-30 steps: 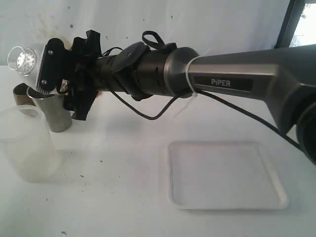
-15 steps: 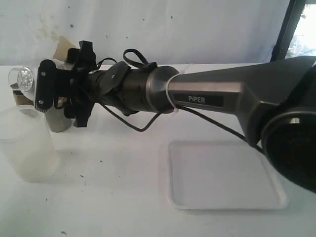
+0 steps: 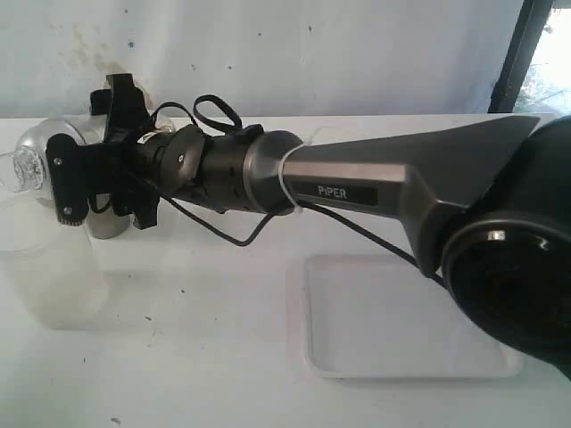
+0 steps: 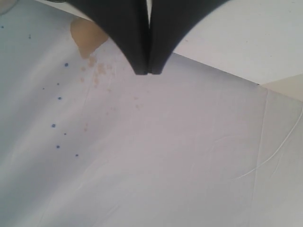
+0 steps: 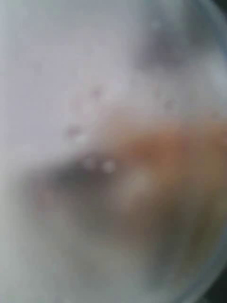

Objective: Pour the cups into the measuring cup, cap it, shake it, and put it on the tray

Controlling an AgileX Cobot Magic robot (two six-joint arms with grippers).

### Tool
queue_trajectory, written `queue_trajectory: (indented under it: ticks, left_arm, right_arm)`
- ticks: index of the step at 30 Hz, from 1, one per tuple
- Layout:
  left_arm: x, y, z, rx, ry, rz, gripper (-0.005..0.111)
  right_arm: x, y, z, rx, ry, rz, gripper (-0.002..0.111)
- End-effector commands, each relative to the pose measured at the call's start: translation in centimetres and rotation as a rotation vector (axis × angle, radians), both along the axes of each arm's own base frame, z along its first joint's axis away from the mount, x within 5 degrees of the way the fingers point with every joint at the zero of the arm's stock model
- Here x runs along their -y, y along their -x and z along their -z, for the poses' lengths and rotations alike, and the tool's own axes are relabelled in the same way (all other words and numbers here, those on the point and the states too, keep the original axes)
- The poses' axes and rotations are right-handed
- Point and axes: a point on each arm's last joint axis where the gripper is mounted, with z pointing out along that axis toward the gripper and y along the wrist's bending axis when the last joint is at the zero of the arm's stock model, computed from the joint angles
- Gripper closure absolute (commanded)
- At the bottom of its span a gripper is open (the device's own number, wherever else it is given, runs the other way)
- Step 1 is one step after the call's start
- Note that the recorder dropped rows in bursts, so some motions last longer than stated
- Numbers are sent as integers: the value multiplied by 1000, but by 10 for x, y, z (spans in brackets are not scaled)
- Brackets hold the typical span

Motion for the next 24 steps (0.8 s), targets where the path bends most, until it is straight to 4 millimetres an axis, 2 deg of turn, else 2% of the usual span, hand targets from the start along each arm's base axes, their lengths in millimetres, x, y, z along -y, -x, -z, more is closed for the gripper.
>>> queue_trajectory:
  ticks: [1, 7, 12, 24]
  left_arm:
    - [0, 0, 2, -10, 6, 5, 107]
    - [0, 0, 2, -16, 10, 9, 107]
    - [1, 0, 3, -19, 10, 13, 107]
    - [2, -1, 3, -26, 10, 23, 107]
  right_arm:
    - [0, -1, -26, 177, -31, 47, 108]
    - [-1, -2, -27, 248, 1, 31, 108]
    - [-4, -9, -16, 319, 1, 67, 108]
    - [-13, -11, -22, 499, 58, -1, 108]
